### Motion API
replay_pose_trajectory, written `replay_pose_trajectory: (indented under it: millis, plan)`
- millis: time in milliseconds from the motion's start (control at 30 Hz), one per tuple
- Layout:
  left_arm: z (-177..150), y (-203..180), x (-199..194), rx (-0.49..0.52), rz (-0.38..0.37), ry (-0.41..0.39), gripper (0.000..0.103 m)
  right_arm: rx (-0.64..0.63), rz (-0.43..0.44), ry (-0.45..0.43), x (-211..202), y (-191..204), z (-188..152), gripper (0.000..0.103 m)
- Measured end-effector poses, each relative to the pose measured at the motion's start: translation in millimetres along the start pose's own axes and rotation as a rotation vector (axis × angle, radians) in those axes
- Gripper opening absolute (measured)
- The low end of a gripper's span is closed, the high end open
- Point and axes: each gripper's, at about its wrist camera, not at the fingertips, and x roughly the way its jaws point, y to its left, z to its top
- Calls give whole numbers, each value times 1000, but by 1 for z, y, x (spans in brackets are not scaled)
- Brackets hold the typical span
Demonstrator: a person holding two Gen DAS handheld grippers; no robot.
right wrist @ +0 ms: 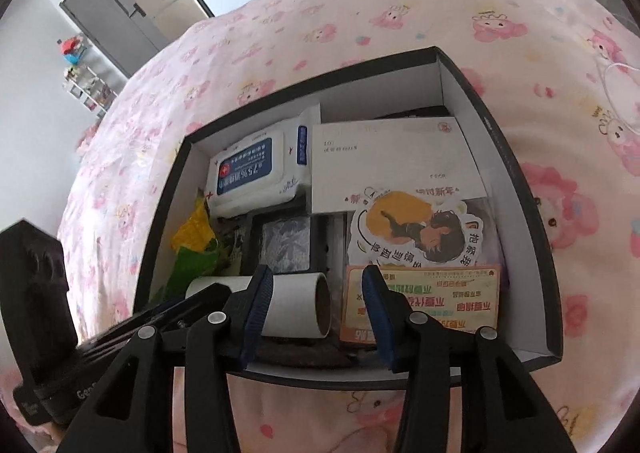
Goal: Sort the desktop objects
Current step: 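Lower the paper roll into the black box with the right gripper, then open the right gripper and release the roll in the box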
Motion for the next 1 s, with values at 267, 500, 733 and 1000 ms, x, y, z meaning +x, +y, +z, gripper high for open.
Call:
replay_pose_trajectory:
  millis: [267, 500, 733, 1000]
  plan:
    - [-2, -23, -18, 153, 162, -75, 49, -36, -20, 9, 2, 6, 0, 42]
    - [10, -7, -26, 54, -11, -89, 48, -52, -16, 5, 5, 11, 0, 42]
    - [9, -4, -19, 124, 167, -74, 44, -62, 28, 57, 16, 15, -3, 42]
    - [2, -17, -16, 194, 197, -83, 30, 26, -5, -1, 4, -9, 2, 42]
